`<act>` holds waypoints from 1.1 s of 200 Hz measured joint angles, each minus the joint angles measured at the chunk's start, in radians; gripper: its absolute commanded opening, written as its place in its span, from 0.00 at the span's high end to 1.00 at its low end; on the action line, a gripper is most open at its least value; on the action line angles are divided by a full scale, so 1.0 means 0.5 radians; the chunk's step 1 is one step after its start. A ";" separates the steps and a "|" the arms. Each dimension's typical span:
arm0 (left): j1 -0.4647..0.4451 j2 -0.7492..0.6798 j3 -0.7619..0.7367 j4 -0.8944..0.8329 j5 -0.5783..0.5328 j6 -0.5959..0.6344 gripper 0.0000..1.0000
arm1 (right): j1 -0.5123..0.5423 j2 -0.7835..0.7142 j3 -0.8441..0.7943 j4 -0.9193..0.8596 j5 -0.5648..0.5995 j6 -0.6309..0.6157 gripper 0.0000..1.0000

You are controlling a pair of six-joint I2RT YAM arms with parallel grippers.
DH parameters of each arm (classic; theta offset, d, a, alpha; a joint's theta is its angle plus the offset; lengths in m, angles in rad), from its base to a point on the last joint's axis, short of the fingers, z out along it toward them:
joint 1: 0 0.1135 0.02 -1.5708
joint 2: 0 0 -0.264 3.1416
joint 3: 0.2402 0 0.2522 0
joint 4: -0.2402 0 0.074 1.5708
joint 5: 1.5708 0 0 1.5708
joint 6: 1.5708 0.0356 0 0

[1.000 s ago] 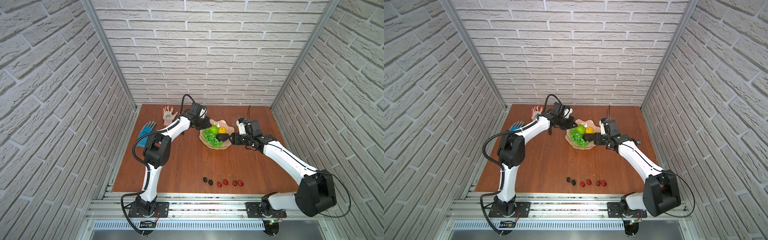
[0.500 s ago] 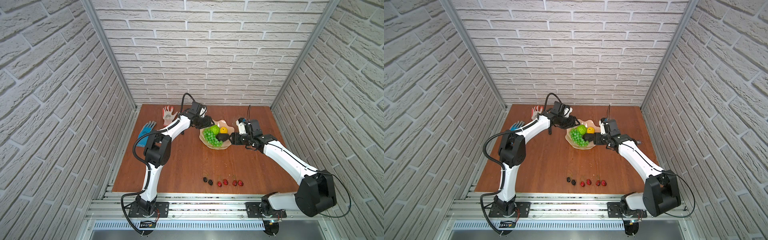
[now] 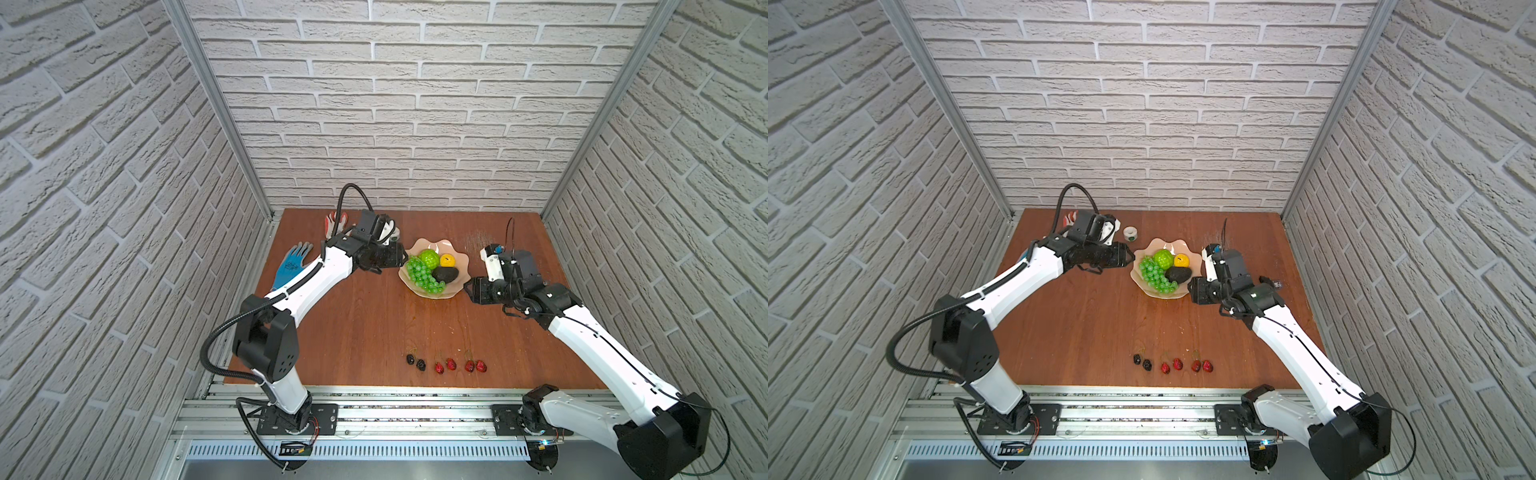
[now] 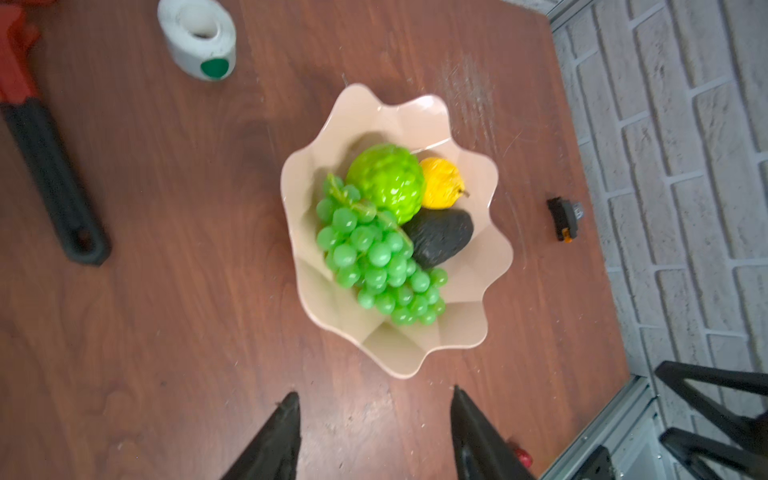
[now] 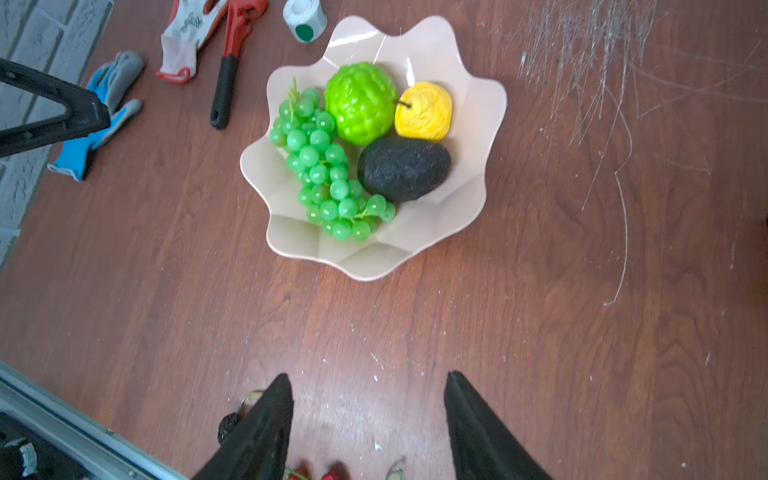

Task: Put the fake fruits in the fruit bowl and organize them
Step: 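Move the right gripper down to the red cherries while the left gripper withdraws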

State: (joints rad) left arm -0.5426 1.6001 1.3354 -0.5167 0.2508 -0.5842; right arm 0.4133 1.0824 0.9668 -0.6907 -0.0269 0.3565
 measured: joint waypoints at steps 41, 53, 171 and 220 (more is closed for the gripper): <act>-0.129 -0.198 -0.448 0.026 -0.150 -0.040 0.41 | 0.334 -0.072 -0.130 -0.253 0.125 0.182 0.40; -0.168 -0.233 -0.526 0.038 -0.196 -0.053 0.41 | 0.418 -0.094 -0.213 -0.277 0.135 0.259 0.40; -0.207 -0.336 -0.858 0.321 -0.307 -0.256 0.41 | 0.752 0.516 -0.381 0.116 -0.164 0.220 0.32; -0.181 -0.318 -0.855 0.343 -0.302 -0.269 0.41 | 0.752 0.657 -0.377 0.275 -0.294 0.143 0.38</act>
State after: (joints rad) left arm -0.6331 1.4410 0.9081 -0.3450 0.0998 -0.7185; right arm 0.7895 1.4109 0.7784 -0.5529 -0.1738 0.4278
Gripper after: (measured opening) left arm 0.595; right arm 0.643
